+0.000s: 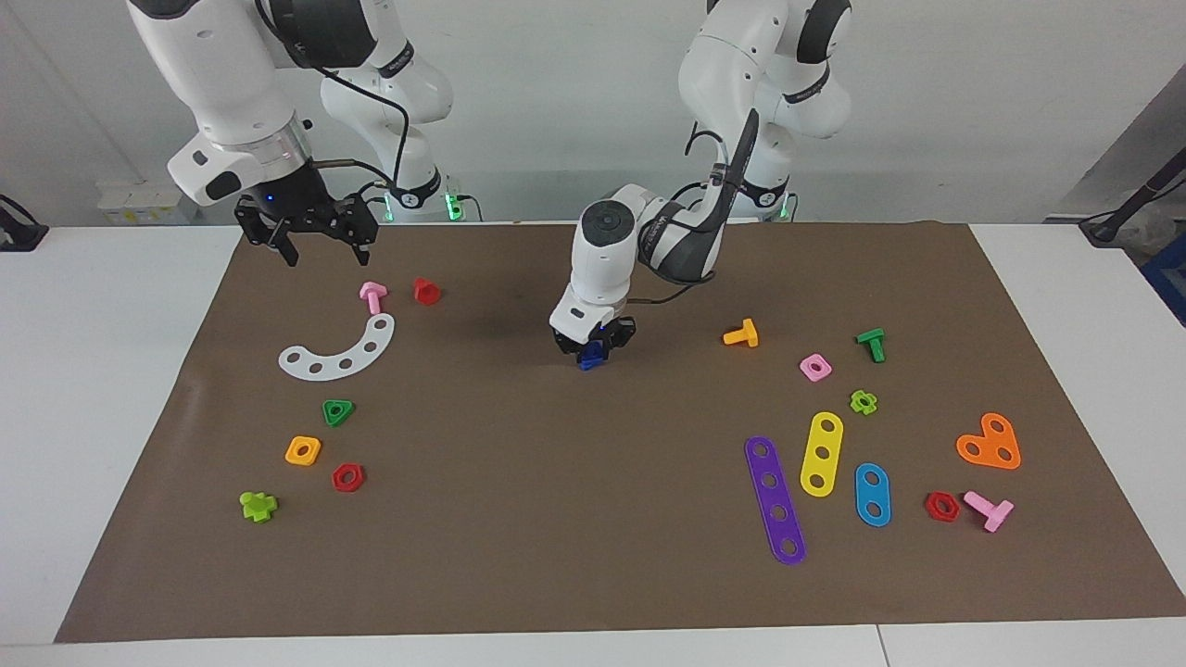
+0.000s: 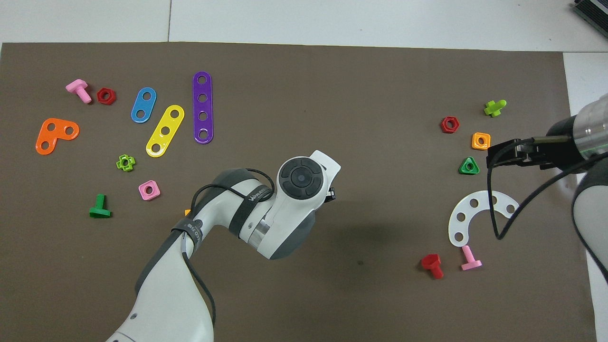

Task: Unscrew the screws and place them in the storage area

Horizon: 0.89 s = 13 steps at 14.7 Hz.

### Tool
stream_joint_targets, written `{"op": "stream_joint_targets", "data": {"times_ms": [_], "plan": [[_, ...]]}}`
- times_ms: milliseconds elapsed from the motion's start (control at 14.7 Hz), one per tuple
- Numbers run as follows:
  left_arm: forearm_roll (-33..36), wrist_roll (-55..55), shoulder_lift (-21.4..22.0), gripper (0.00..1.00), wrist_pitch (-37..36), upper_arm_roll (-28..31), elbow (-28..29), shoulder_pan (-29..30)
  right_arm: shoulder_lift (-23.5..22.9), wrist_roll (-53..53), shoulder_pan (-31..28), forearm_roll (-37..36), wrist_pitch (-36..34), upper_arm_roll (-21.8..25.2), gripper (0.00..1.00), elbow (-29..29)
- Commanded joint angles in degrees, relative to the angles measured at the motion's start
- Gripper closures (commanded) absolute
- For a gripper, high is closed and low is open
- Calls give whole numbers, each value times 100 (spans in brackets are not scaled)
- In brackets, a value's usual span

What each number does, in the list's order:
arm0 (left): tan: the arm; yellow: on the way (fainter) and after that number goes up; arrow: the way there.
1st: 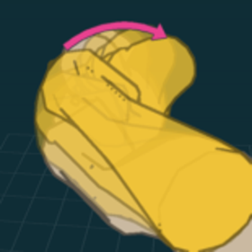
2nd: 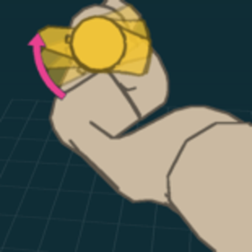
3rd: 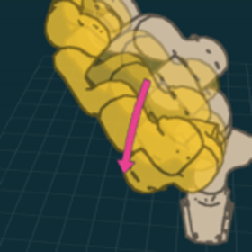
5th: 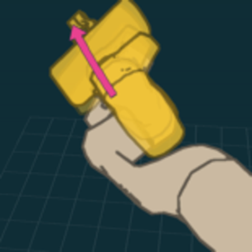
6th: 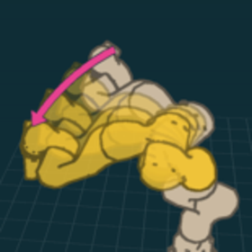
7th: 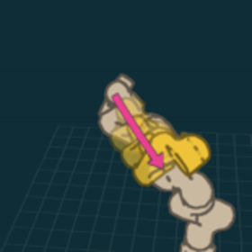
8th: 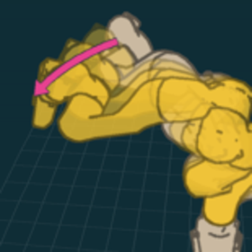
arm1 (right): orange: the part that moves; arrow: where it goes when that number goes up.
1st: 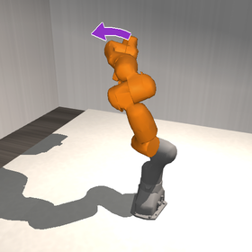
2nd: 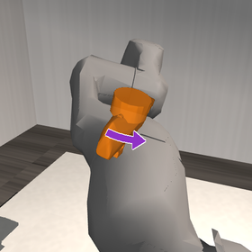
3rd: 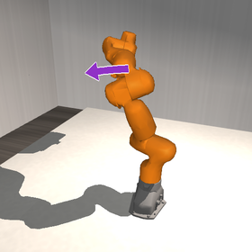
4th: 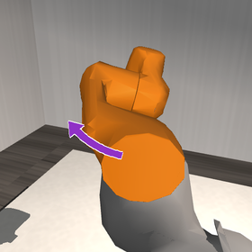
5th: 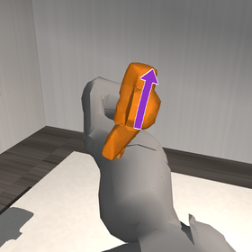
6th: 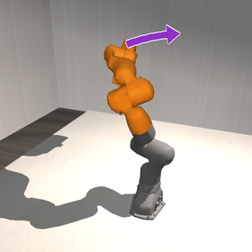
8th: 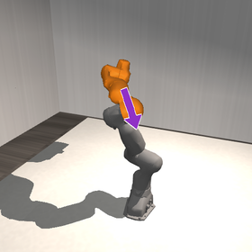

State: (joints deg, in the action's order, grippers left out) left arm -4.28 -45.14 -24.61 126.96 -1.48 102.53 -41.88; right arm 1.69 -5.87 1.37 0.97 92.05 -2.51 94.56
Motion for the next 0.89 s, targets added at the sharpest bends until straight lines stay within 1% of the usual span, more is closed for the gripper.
{"op": "stream_joint_targets", "data": {"times_ms": [0,272,613,817], "plan": [[-73,-30,79,100,-382,86,-189,-75,112,165,-5,34,59,-4,0,124],[-134,-30,44,100,-698,86,-487,-40,112,156,4,34,59,-4,0,133],[-214,-21,-141,100,-1638,95,-1234,4,129,130,91,34,226,-30,0,203],[-214,22,-211,100,-2017,130,-1613,144,296,104,363,43,532,-22,0,571]]}}
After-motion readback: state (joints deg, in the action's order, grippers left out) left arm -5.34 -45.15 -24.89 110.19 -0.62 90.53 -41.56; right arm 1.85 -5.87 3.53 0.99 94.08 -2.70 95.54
